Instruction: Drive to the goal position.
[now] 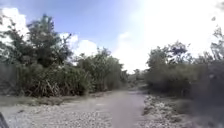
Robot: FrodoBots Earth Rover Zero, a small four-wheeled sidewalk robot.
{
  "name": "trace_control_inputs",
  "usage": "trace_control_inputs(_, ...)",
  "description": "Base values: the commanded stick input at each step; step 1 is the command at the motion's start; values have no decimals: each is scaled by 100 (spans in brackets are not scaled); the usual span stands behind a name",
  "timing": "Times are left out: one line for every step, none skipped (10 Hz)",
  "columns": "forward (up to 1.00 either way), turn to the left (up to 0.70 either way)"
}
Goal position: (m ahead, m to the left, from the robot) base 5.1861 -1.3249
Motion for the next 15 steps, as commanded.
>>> trace_control_inputs(70,0)
trace_control_inputs(70,0)
trace_control_inputs(70,0)
trace_control_inputs(70,0)
trace_control_inputs(70,0)
trace_control_inputs(70,0)
trace_control_inputs(70,0)
trace_control_inputs(70,0)
trace_control_inputs(70,0)
trace_control_inputs(70,0)
trace_control_inputs(70,0)
trace_control_inputs(70,0)
trace_control_inputs(70,0)
trace_control_inputs(70,0)
trace_control_inputs(70,0)
